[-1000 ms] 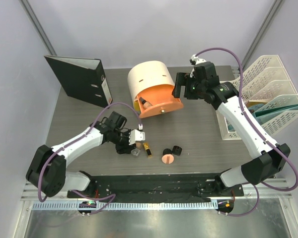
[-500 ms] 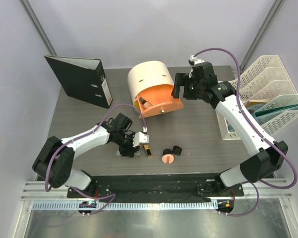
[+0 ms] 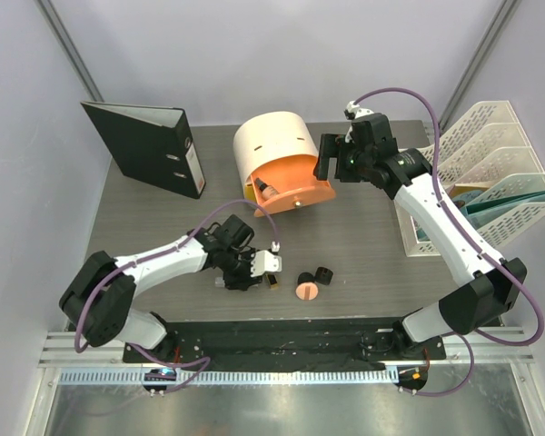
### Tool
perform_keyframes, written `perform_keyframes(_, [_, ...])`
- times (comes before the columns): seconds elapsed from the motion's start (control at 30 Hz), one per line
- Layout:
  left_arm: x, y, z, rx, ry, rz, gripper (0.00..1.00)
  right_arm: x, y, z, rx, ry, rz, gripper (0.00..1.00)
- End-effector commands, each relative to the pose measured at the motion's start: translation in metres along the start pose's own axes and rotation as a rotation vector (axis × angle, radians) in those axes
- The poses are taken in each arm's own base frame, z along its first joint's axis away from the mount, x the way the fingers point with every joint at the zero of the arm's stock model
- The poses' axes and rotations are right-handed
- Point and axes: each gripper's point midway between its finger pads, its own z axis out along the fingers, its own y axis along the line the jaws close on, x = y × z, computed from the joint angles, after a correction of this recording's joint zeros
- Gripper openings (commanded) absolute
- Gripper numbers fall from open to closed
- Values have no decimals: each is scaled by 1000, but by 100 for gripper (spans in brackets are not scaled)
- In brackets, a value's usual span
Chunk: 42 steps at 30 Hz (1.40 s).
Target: Organize the makeup
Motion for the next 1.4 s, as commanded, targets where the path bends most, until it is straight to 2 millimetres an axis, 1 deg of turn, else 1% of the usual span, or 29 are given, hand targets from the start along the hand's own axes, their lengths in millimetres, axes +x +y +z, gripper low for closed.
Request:
perform_keyframes(0.0, [60, -27, 20, 68, 253, -59, 35, -26, 6, -12, -23, -88, -11, 95])
perform_keyframes(0.1, [65, -31, 23, 79, 299, -54, 35, -24, 4, -13, -19, -88, -10, 95])
perform_keyframes(0.3, [66, -33, 26, 81, 345, -45, 35, -22, 2, -15, -17, -87, -8, 95])
perform_keyframes(0.4, [65, -32, 26, 80, 354, -44, 37, -21, 2, -17, -16, -89, -5, 95])
perform_keyframes(0.43, [66, -32, 25, 79, 365, -47, 40, -21, 1, -17, -15, -90, -6, 95])
perform_keyframes(0.5, [65, -32, 25, 79, 371, -50, 42, -20, 1, -18, -13, -90, -8, 95])
perform_keyframes(0.53, [64, -32, 26, 82, 373, -55, 41, -21, 0, -20, -12, -96, -4, 95])
perform_keyframes(0.57, [63, -33, 27, 88, 371, -63, 33, -19, 1, -19, -12, -92, -3, 95])
perform_keyframes(0.6, [65, -37, 26, 112, 383, -72, 22, -19, 0, -19, -12, -91, -5, 95])
perform_keyframes(0.63, [60, -36, 26, 123, 379, -80, 0, -18, 0, -19, -12, -91, -5, 95])
perform_keyframes(0.67, [62, -41, 29, 153, 394, -105, 0, -18, 0, -20, -11, -93, -3, 95])
perform_keyframes(0.7, [64, -45, 28, 173, 411, -117, 0, -18, 0, -21, -11, -93, -1, 95])
perform_keyframes(0.83, [62, -42, 26, 144, 402, -107, 0, -17, -2, -21, -8, -92, 0, 95])
perform_keyframes(0.87, [56, -39, 22, 115, 375, -97, 0, -17, -1, -22, -10, -93, 0, 95])
perform_keyframes(0.97, [53, -31, 13, 45, 354, -89, 0, -17, -2, -21, -8, -92, -2, 95])
perform_keyframes(1.0, [47, -25, 5, -4, 334, -81, 0, -17, -1, -22, -10, -93, -1, 95])
perform_keyframes(1.07, [41, -20, -3, -59, 301, -86, 0, -16, -1, -21, -12, -91, 0, 95])
perform_keyframes(1.1, [32, -15, -13, -109, 256, -80, 0, -17, -2, -21, -10, -92, 2, 95])
perform_keyframes(1.2, [24, -2, -28, -232, 196, -96, 0, -15, 0, -20, -16, -84, -2, 95])
perform_keyframes(1.23, [18, 5, -39, -302, 157, -100, 0, -15, 0, -19, -15, -85, 0, 95])
perform_keyframes(1.27, [11, 8, -44, -334, 115, -95, 0, -15, 1, -19, -18, -82, -2, 95])
perform_keyframes(1.3, [12, 13, -51, -385, 105, -102, 0, -15, 0, -19, -19, -82, -1, 95])
perform_keyframes(1.33, [6, 19, -64, -448, 65, -98, 0, -14, 1, -17, -20, -78, 1, 95])
perform_keyframes(1.37, [2, 22, -70, -480, 40, -100, 0, -15, 0, -17, -21, -78, 1, 95])
